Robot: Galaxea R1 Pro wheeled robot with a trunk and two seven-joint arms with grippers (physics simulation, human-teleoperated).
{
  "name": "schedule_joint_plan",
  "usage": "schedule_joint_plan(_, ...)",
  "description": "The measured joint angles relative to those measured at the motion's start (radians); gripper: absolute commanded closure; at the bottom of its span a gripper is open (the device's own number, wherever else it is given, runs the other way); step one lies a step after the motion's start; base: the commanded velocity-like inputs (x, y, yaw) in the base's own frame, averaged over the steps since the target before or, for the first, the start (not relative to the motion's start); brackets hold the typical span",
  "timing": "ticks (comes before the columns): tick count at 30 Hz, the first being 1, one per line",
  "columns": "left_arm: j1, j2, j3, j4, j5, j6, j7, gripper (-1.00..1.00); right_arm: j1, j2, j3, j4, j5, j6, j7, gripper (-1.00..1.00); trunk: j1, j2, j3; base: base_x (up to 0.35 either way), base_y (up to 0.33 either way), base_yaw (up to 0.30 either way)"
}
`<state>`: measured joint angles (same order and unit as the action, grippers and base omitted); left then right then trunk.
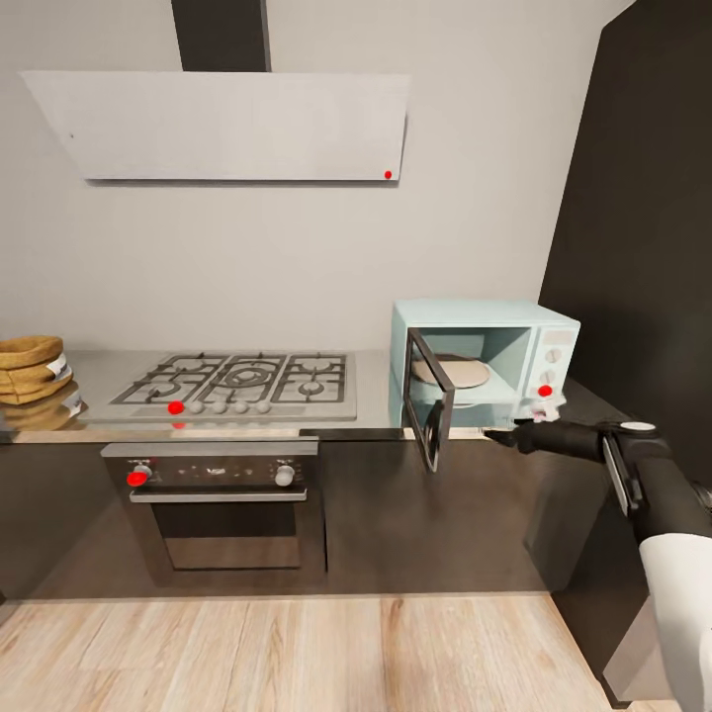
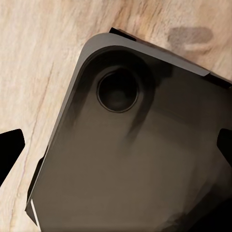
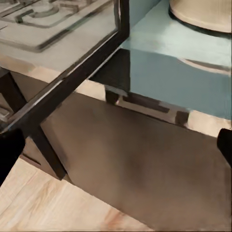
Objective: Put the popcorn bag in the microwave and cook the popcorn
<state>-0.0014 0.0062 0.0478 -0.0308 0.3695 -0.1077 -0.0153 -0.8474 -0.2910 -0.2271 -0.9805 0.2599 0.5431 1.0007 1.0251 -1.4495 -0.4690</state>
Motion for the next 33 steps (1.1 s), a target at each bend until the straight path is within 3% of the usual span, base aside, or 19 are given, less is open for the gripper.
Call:
schedule_joint_plan(4,0.0,0.0,0.0,0.0,0.0,0.0,0.0,-1.0,0.0,-0.001,0.002,0.148,0.006,-0.067,-0.2,-1.0,0.0,0.0,0.0,0.0,0.0,0.0)
schedule_joint_plan(5,0.0,0.0,0.0,0.0,0.0,0.0,0.0,-1.0,0.0,0.002,0.003,0.268,0.007,-0.127,-0.294,-1.0,0.0,0.0,0.0,0.0,0.0,0.0)
schedule_joint_plan(11,0.0,0.0,0.0,0.0,0.0,-0.001,0.0,-1.0,0.0,0.002,0.008,0.549,0.006,-0.211,-0.393,-1.0,0.0,0.0,0.0,0.0,0.0,0.0)
schedule_joint_plan(14,0.0,0.0,0.0,0.0,0.0,-0.001,0.0,-1.0,0.0,0.0,0.01,0.741,0.007,-0.312,-0.439,-1.0,0.0,0.0,0.0,0.0,0.0,0.0)
schedule_joint_plan(16,0.0,0.0,-0.001,0.0,0.0,-0.001,0.0,-1.0,0.0,0.001,0.018,0.933,0.009,-0.45,-0.5,-1.0,0.0,0.0,0.0,0.0,0.0,0.0)
schedule_joint_plan(17,0.0,0.0,-0.001,0.0,0.0,-0.001,0.0,-1.0,0.002,0.002,0.016,0.966,0.009,-0.481,-0.515,-1.0,0.0,0.0,0.0,0.0,0.0,0.0)
schedule_joint_plan(20,0.0,0.0,-0.002,0.0,-0.001,-0.002,0.0,-1.0,0.101,0.011,0.019,1.006,0.011,-0.535,-0.543,-1.0,0.0,0.0,0.0,0.0,0.0,0.0)
schedule_joint_plan(27,0.0,0.0,-0.005,0.0,-0.006,-0.002,0.0,-1.0,0.349,0.017,0.018,1.012,0.006,-0.547,-0.587,-1.0,0.0,0.0,0.0,0.0,0.0,0.0)
schedule_joint_plan(31,0.0,-0.001,-0.005,0.0,-0.005,-0.002,0.001,-1.0,0.491,0.024,0.014,1.012,0.0,-0.58,-0.704,-1.0,0.0,0.0,0.0,0.0,0.0,0.0)
schedule_joint_plan(33,0.0,-0.001,-0.004,0.0,-0.004,-0.002,0.004,-1.0,0.547,0.057,0.009,1.011,-0.001,-0.601,-0.77,-1.0,0.0,0.0,0.0,0.0,0.0,0.0)
